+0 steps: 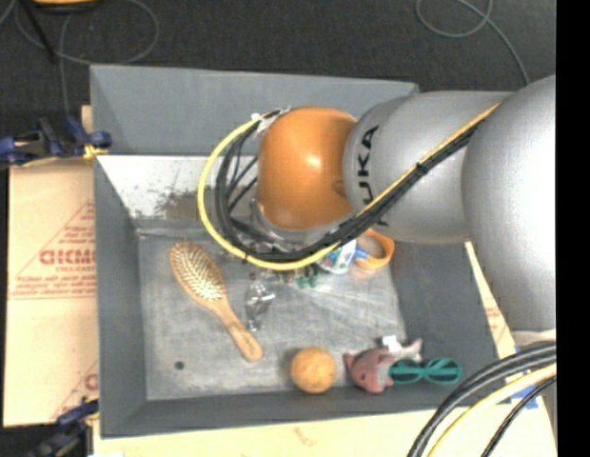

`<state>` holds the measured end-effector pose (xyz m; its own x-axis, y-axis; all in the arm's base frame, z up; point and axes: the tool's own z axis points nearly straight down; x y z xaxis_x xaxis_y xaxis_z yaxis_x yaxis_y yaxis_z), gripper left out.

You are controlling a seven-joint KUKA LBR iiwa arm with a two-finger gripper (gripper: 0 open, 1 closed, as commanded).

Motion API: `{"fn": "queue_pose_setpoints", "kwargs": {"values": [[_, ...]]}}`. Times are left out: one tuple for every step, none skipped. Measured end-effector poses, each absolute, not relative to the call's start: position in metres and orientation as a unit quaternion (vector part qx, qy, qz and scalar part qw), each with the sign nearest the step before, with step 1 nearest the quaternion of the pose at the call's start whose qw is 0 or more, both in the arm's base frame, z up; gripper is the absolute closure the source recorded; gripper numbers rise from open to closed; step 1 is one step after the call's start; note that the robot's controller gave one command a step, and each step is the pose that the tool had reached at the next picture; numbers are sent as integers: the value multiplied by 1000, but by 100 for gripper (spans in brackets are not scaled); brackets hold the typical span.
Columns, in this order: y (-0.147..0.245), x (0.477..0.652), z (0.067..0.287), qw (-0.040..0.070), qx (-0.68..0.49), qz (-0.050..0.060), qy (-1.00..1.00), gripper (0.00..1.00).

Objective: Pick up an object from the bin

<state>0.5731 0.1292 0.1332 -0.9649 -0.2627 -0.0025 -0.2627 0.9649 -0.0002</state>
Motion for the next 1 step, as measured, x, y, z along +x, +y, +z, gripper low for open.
{"fn": "queue_pose_setpoints", "kwargs": {"values": [[114,569,98,4,-70,1,998,0]]}}
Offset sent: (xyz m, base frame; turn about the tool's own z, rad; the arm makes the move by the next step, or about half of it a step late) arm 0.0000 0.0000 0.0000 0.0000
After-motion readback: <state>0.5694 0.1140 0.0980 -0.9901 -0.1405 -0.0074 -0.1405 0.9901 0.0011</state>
